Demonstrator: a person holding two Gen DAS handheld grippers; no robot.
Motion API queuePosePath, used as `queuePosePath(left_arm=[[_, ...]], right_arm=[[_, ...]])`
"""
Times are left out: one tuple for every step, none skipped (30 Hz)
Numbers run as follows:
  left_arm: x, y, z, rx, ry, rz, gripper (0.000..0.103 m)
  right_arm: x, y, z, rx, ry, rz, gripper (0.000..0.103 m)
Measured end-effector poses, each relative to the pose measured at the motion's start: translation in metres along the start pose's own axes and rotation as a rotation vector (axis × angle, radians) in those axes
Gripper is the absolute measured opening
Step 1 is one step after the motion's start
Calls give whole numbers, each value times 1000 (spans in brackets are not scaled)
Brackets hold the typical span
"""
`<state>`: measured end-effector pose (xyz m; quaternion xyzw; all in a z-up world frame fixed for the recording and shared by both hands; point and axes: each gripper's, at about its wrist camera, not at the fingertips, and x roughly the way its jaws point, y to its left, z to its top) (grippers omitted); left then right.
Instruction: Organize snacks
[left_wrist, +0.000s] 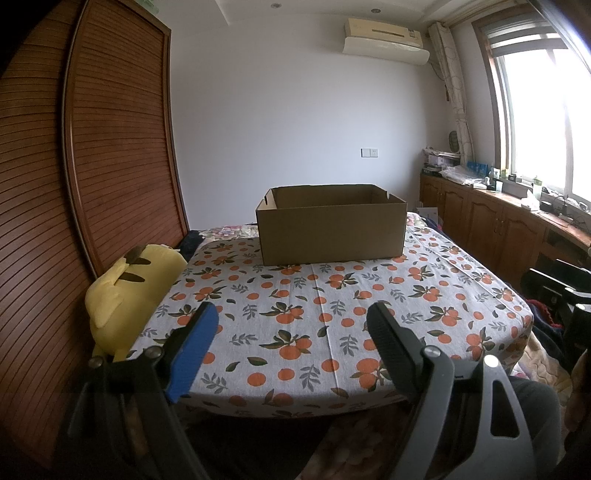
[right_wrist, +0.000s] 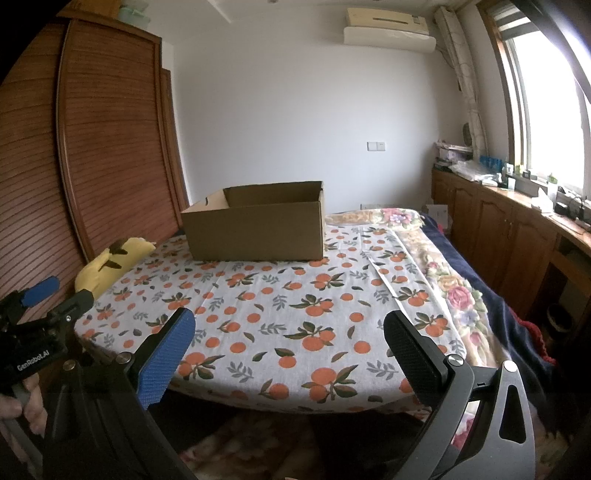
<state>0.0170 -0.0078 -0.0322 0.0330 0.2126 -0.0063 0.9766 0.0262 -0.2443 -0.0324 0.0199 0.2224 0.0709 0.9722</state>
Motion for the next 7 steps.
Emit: queuePosePath(left_arm=[[0, 0, 0, -1, 1, -1, 83], [0, 0, 0, 0, 0, -1, 83], [0, -1, 0, 1, 0, 0, 83], [0, 0, 0, 2, -1, 0, 83], [0, 0, 0, 2, -1, -1, 83], [0, 0, 0, 2, -1, -1, 83], [0, -1, 0, 2, 0, 0, 83]], right_arm=[[0, 0, 0, 0, 1, 1, 103], [1, 0, 0, 0, 2, 1, 103], [0, 1, 0, -1, 2, 1, 103], [0, 1, 0, -1, 2, 0, 103], [0, 0, 0, -2, 2, 0, 103], [0, 0, 0, -2, 1, 1, 103], [0, 1, 0, -2, 2, 1, 103]])
